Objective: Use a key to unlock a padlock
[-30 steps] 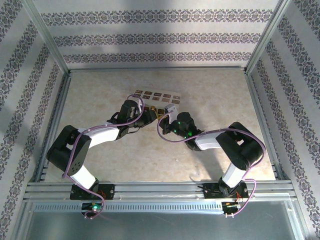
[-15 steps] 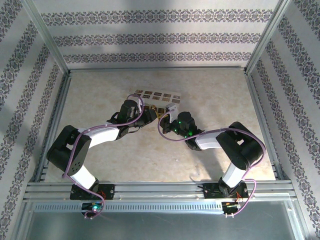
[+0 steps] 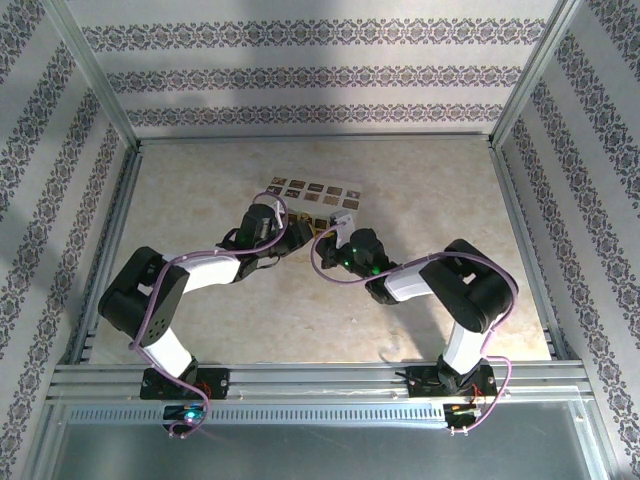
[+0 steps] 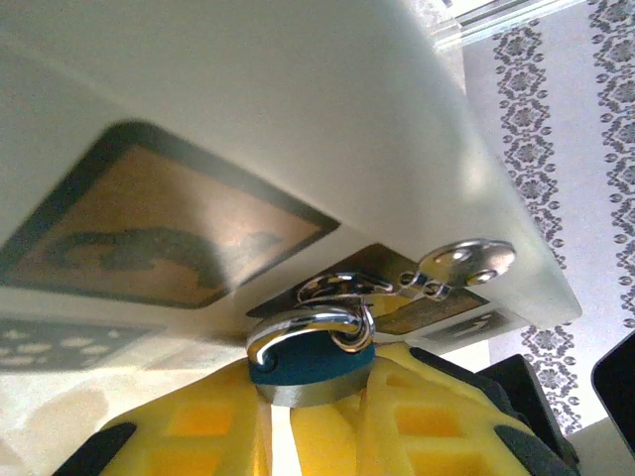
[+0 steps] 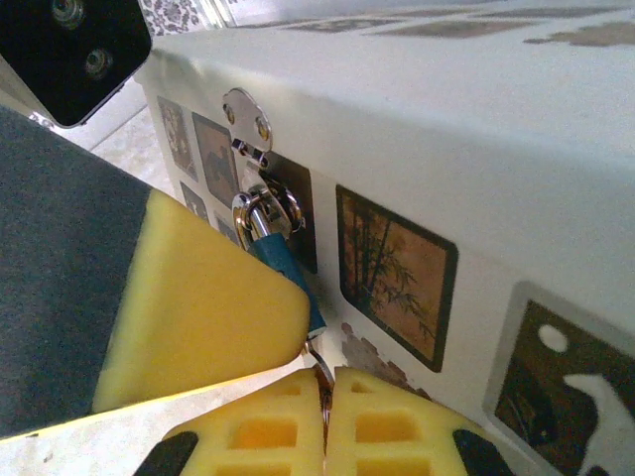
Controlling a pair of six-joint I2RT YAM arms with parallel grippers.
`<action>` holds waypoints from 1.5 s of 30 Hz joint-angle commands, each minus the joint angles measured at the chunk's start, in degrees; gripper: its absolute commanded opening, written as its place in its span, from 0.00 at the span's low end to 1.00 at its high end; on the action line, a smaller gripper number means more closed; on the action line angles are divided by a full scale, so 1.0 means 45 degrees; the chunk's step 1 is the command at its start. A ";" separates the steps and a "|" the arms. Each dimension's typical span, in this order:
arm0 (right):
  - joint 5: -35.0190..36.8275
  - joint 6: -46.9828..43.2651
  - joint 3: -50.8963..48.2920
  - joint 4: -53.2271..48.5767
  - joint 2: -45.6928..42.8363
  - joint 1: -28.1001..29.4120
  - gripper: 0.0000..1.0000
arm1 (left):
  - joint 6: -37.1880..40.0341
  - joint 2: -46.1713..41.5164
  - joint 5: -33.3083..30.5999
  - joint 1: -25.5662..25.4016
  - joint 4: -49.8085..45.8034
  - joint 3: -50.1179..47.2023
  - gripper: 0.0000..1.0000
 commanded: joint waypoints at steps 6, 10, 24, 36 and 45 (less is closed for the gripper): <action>0.0307 0.0380 0.0429 0.3053 0.0443 0.0727 0.01 | -0.0199 0.0567 0.2321 -0.0534 0.0710 -0.0525 0.23; 0.0630 0.0669 0.0448 0.3182 0.0891 0.0912 0.01 | -0.0300 0.0720 0.2267 -0.0495 0.1013 -0.0596 0.23; 0.2728 0.1954 -0.0195 0.4265 0.2140 0.1797 0.01 | -0.0641 -0.0078 0.1959 0.0070 0.1767 -0.1593 0.39; 0.2900 0.2595 -0.0347 0.4502 0.2705 0.1991 0.01 | 0.0845 -0.3874 0.1236 0.1253 -0.1864 -0.2240 0.59; 0.3281 0.3528 -0.0546 0.4330 0.2453 0.2384 0.01 | 0.1357 -0.7044 0.1573 0.3233 -0.3999 -0.3437 0.64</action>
